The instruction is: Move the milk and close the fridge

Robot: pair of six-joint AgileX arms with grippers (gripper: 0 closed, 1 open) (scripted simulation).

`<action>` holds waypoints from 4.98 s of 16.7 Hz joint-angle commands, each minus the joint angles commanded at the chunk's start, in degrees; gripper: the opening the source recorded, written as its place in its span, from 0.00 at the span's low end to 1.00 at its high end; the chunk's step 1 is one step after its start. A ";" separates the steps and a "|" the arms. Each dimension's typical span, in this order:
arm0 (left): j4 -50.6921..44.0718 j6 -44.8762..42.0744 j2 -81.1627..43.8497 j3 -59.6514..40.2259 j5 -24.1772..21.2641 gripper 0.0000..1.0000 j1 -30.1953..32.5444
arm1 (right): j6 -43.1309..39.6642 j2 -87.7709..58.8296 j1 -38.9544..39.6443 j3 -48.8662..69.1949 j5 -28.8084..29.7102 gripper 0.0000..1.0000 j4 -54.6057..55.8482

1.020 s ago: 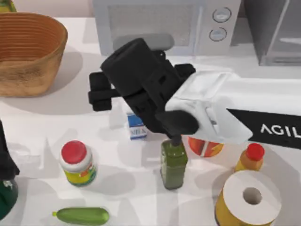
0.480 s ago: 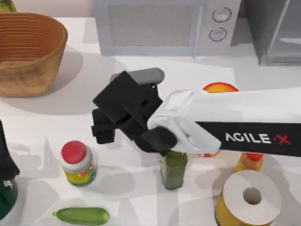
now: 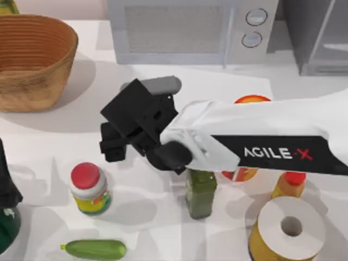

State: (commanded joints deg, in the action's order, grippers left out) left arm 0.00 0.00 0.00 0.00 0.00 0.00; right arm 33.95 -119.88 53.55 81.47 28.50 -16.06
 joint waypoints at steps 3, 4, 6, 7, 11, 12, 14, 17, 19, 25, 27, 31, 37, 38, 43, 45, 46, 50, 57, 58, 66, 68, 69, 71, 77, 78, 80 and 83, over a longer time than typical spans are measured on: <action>0.00 0.00 0.00 0.00 0.00 1.00 0.00 | -0.95 -2.06 -1.11 -0.28 -0.69 1.00 2.66; 0.00 0.00 0.00 0.00 0.00 1.00 0.00 | -1.20 -2.33 -1.40 -0.75 -0.84 1.00 3.47; 0.00 0.00 0.00 0.00 0.00 1.00 0.00 | -1.38 -2.43 -1.62 -1.20 -0.94 1.00 4.07; 0.00 0.00 0.00 0.00 0.00 1.00 0.00 | -1.38 -2.43 -1.62 -1.20 -0.94 1.00 4.07; 0.00 0.00 0.00 0.00 0.00 1.00 0.00 | -1.38 -2.43 -1.62 -1.20 -0.94 0.85 4.07; 0.00 0.00 0.00 0.00 0.00 1.00 0.00 | -1.38 -2.43 -1.62 -1.20 -0.94 0.77 4.07; 0.00 0.00 0.00 0.00 0.00 1.00 0.00 | -1.38 -2.43 -1.62 -1.20 -0.94 0.62 4.07; 0.00 0.00 0.00 0.00 0.00 1.00 0.00 | -1.38 -2.43 -1.62 -1.20 -0.94 0.40 4.07; 0.00 0.00 0.00 0.00 0.00 1.00 0.00 | -1.38 -2.43 -1.62 -1.20 -0.94 0.25 4.07; 0.00 0.00 0.00 0.00 0.00 1.00 0.00 | -1.38 -2.43 -1.62 -1.20 -0.94 0.00 4.07; 0.00 0.00 0.00 0.00 0.00 1.00 0.00 | -1.38 -2.43 -1.62 -1.20 -0.94 0.00 4.07; 0.00 0.00 0.00 0.00 0.00 1.00 0.00 | -1.38 -2.24 -1.52 -1.09 -0.88 0.00 4.05; 0.00 0.00 0.00 0.00 0.00 1.00 0.00 | 1.37 -3.04 -3.55 1.84 -2.46 0.00 1.10; 0.00 0.00 0.00 0.00 0.00 1.00 0.00 | 1.11 -2.41 -3.44 2.29 -2.29 0.00 0.30; 0.00 0.00 0.00 0.00 0.00 1.00 0.00 | -1.42 0.54 -1.55 2.00 -0.93 0.00 -1.79; 0.00 0.00 0.00 0.00 0.00 1.00 0.00 | -1.28 0.36 -1.74 2.08 -1.00 0.00 -1.67; 0.00 0.00 0.00 0.00 0.00 1.00 0.00 | -1.28 0.36 -1.74 2.08 -1.00 0.00 -1.67; 0.00 0.00 0.00 0.00 0.00 1.00 0.00 | -3.49 2.20 -4.75 -0.35 -3.28 0.00 4.09; 0.00 0.00 0.00 0.00 0.00 1.00 0.00 | -14.81 10.92 -17.42 -15.52 -12.62 0.00 32.82; 0.00 0.00 0.00 0.00 0.00 1.00 0.00 | -16.76 12.47 -19.79 -18.98 -14.06 0.00 37.26; 0.00 0.00 0.00 0.00 0.00 1.00 0.00 | -28.74 24.53 -39.54 -46.24 -23.39 0.00 66.79; 0.00 0.00 0.00 0.00 0.00 1.00 0.00 | -30.39 27.01 -43.63 -51.13 -24.72 0.00 71.31; 0.00 0.00 0.00 0.00 0.00 1.00 0.00 | -31.04 28.30 -45.59 -53.11 -25.20 0.00 73.22; 0.00 0.00 0.00 0.00 0.00 1.00 0.00 | -32.05 30.84 -49.10 -56.21 -25.79 0.00 76.48; 0.00 0.00 0.00 0.00 0.00 1.00 0.00 | -33.04 33.65 -52.72 -59.10 -26.24 0.00 79.90; 0.00 0.00 0.00 0.00 0.00 1.00 0.00 | -33.04 33.65 -52.72 -59.10 -26.24 0.00 79.90; 0.00 0.00 0.00 0.00 0.00 1.00 0.00 | -32.92 33.41 -52.49 -58.90 -26.19 0.00 79.78; 0.00 0.00 0.00 0.00 0.00 1.00 0.00 | -33.19 31.79 -52.71 -56.98 -26.48 0.00 78.14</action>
State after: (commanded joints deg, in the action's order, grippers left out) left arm 0.00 0.00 0.00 0.00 0.00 0.00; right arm 0.76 -88.09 0.84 24.49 2.02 62.08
